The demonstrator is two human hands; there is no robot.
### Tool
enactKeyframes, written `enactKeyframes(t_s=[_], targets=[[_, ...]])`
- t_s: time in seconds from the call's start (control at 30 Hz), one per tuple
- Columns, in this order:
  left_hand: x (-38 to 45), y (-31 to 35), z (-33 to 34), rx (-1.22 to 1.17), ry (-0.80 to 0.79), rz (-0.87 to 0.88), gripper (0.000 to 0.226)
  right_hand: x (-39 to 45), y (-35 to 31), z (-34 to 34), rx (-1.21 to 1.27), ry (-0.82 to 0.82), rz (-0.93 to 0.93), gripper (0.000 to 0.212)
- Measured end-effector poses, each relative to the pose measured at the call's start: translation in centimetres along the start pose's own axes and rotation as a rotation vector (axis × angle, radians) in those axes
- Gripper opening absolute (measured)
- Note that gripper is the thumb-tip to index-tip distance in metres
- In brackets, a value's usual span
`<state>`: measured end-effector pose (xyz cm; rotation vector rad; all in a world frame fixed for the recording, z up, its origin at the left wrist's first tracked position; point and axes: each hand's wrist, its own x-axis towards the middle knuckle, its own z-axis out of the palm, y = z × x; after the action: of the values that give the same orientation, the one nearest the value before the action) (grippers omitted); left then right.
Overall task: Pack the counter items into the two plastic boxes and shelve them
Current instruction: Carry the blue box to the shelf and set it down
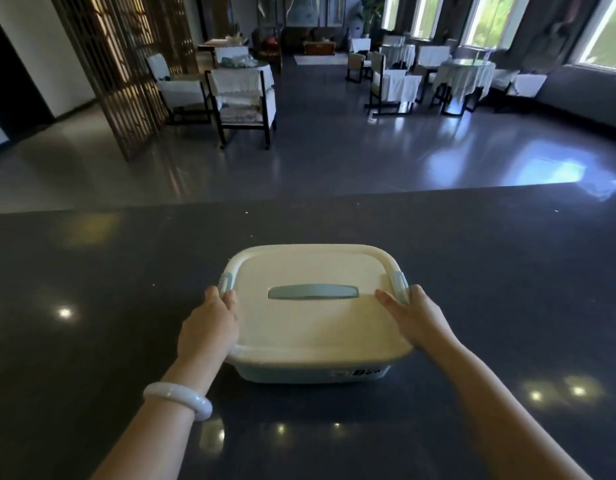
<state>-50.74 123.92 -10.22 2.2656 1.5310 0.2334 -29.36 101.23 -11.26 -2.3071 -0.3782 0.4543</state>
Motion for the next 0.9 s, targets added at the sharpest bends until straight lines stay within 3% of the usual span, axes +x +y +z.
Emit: enactKeyframes(t_s=[0.47, 0.63, 0.9], targets=[[-19.3, 19.6, 11.2, 0.027, -0.173, 0.325, 0.041, -9.6, 23.5, -22.1, 0.158, 0.266, 0.203, 0.050], [-26.1, 28.6, 15.9, 0.006, -0.206, 0.539, 0.044, -12.7, 31.9, -30.2, 0.216, 0.459, 0.293, 0.048], [-37.2, 47.7, 24.9, -0.063, -0.447, 0.924, 0.041, -18.2, 45.9, -43.5, 0.238, 0.774, 0.482, 0.040]])
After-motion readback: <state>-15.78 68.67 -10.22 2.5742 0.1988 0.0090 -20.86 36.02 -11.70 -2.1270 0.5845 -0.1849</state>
